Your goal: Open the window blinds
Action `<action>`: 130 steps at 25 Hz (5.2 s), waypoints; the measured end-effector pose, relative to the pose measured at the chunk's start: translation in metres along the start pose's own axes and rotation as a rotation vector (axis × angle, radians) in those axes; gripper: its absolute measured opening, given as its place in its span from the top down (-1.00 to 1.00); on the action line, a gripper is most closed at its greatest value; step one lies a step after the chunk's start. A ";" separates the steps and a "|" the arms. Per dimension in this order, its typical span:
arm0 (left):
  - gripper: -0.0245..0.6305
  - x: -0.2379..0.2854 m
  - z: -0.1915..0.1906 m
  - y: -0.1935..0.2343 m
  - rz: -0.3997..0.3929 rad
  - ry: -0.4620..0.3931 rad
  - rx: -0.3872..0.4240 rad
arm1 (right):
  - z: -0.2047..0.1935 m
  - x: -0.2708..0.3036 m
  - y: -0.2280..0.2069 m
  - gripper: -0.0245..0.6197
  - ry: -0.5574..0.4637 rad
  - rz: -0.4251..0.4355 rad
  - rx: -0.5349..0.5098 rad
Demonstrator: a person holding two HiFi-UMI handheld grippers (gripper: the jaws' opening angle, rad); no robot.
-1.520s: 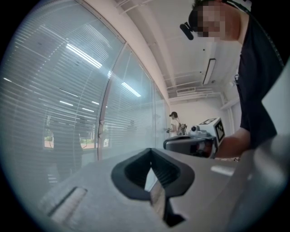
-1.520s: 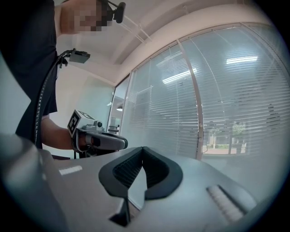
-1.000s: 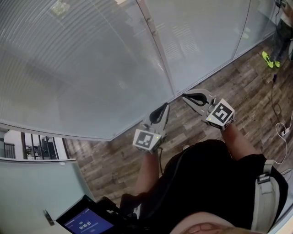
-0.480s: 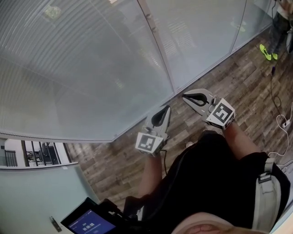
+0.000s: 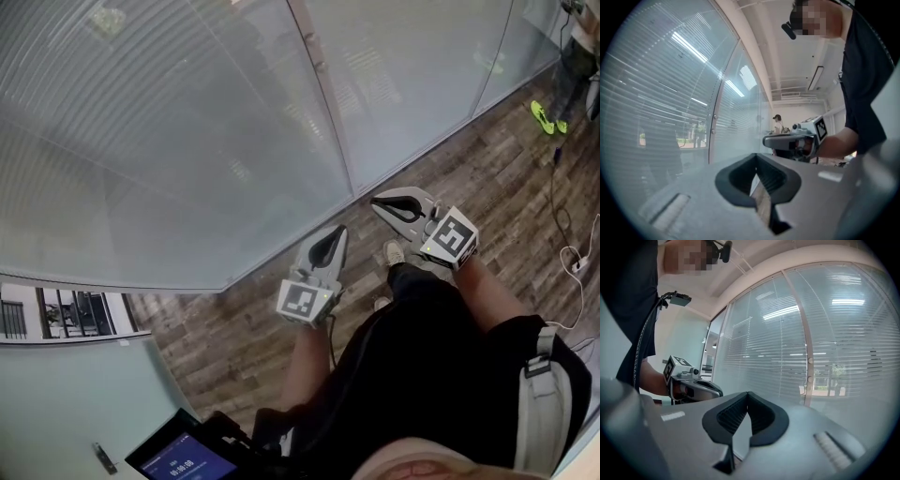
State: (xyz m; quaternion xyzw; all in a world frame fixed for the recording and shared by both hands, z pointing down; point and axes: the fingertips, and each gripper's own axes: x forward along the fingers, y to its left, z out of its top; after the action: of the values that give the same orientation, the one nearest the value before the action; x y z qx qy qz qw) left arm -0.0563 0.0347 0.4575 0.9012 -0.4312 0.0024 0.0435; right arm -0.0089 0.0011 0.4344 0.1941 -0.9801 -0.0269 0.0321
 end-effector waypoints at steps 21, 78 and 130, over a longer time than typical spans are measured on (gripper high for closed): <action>0.92 0.097 0.038 0.064 0.062 0.017 0.058 | 0.026 0.042 -0.119 0.90 -0.085 0.023 -0.027; 0.92 0.182 0.049 0.167 -0.114 0.023 0.078 | 0.068 0.155 -0.282 0.74 0.229 -0.254 -0.572; 0.92 0.173 0.047 0.171 -0.134 -0.065 0.052 | 0.095 0.189 -0.304 0.55 0.085 -0.506 -0.159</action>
State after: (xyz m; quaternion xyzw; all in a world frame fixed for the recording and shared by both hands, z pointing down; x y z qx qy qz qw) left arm -0.0822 -0.2102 0.4315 0.9285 -0.3707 -0.0187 0.0060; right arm -0.0749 -0.3479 0.3297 0.4307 -0.8930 -0.1029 0.0805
